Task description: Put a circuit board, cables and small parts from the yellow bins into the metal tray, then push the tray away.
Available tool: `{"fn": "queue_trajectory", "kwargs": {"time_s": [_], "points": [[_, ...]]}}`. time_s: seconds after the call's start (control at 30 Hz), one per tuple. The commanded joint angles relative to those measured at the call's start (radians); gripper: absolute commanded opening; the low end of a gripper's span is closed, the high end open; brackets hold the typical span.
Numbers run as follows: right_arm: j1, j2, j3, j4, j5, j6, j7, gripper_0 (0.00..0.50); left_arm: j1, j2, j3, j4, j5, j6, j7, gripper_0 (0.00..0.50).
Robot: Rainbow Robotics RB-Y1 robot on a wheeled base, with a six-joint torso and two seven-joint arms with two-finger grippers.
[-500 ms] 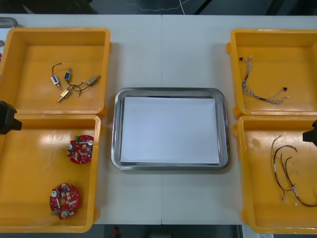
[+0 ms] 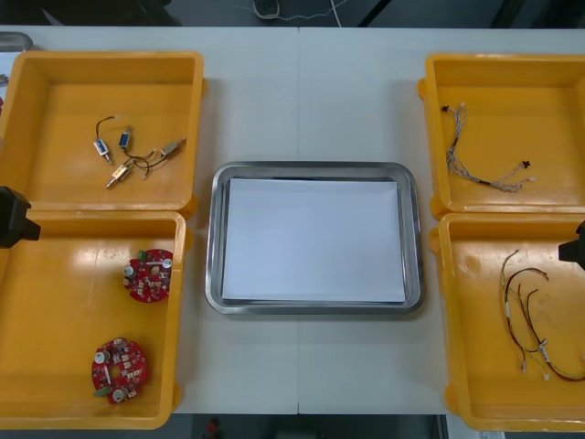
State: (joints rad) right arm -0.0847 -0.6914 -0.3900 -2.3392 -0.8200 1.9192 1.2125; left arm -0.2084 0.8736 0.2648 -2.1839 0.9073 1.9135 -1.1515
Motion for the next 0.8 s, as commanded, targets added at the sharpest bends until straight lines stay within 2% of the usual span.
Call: {"fn": "queue_trajectory", "kwargs": {"time_s": [0.03, 0.8], "points": [[0.017, -0.039, -0.016, -0.032, -0.007, 0.001, -0.007, 0.500, 0.014, 0.045, 0.030, -0.025, 0.002, 0.006, -0.071, 0.500], [0.017, -0.039, -0.016, -0.032, -0.007, 0.001, -0.007, 0.500, 0.014, 0.045, 0.030, -0.025, 0.002, 0.006, -0.071, 0.500]]}}
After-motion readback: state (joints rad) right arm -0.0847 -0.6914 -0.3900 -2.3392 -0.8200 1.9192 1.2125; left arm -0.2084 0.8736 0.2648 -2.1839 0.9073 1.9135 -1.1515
